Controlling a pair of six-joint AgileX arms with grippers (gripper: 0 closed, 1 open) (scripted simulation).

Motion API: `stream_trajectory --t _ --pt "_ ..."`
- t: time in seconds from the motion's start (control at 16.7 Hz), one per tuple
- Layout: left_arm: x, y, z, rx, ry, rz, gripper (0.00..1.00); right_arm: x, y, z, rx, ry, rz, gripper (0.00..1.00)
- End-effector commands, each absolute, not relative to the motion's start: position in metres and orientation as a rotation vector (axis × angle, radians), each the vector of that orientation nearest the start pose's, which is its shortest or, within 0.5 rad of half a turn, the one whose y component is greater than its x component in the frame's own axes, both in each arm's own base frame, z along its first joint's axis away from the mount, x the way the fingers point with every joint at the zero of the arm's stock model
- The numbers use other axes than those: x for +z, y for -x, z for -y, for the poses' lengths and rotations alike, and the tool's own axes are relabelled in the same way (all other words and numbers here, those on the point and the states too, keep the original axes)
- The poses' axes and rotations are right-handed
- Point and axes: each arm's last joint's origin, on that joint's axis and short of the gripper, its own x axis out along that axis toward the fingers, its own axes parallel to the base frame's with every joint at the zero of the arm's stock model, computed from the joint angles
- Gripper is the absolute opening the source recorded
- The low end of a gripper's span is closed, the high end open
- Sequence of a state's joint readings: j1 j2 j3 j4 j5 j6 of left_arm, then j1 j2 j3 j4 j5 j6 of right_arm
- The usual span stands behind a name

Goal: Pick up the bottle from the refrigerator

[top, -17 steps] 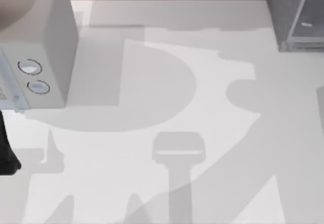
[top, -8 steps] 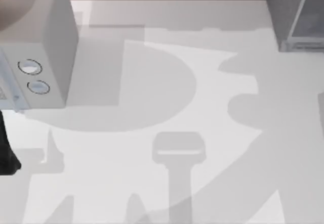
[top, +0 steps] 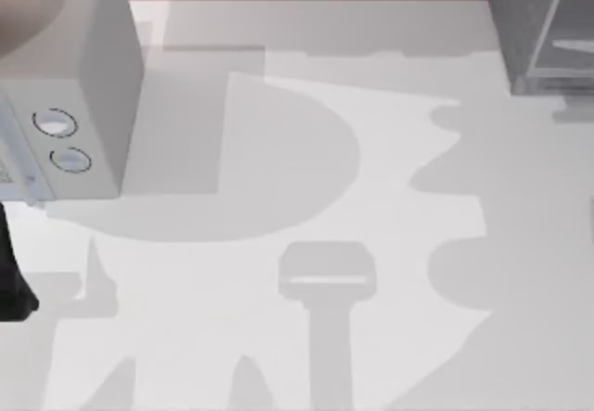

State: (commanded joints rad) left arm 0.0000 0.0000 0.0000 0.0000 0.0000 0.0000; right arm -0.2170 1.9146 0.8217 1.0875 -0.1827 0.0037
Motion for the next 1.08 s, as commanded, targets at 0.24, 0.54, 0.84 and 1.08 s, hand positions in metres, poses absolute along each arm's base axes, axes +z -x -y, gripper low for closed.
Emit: stream_trajectory --t 0.24,0.54,0.84,1.08 --pt "0.16 -0.106 0.001 0.0 0.0 0.0 1.0 0.156 -0.372 0.071 -0.008 0.007 -0.013 0.0" --pt "0.16 -0.106 0.001 0.0 0.0 0.0 1.0 0.174 -0.363 0.066 -0.005 0.023 0.005 0.0" --pt "0.16 -0.106 0.001 0.0 0.0 0.0 1.0 0.21 -0.32 0.049 -0.006 0.021 -0.002 0.0" --pt "0.16 -0.106 0.001 0.0 0.0 0.0 1.0 0.234 -0.266 0.03 0.006 0.005 -0.004 0.0"
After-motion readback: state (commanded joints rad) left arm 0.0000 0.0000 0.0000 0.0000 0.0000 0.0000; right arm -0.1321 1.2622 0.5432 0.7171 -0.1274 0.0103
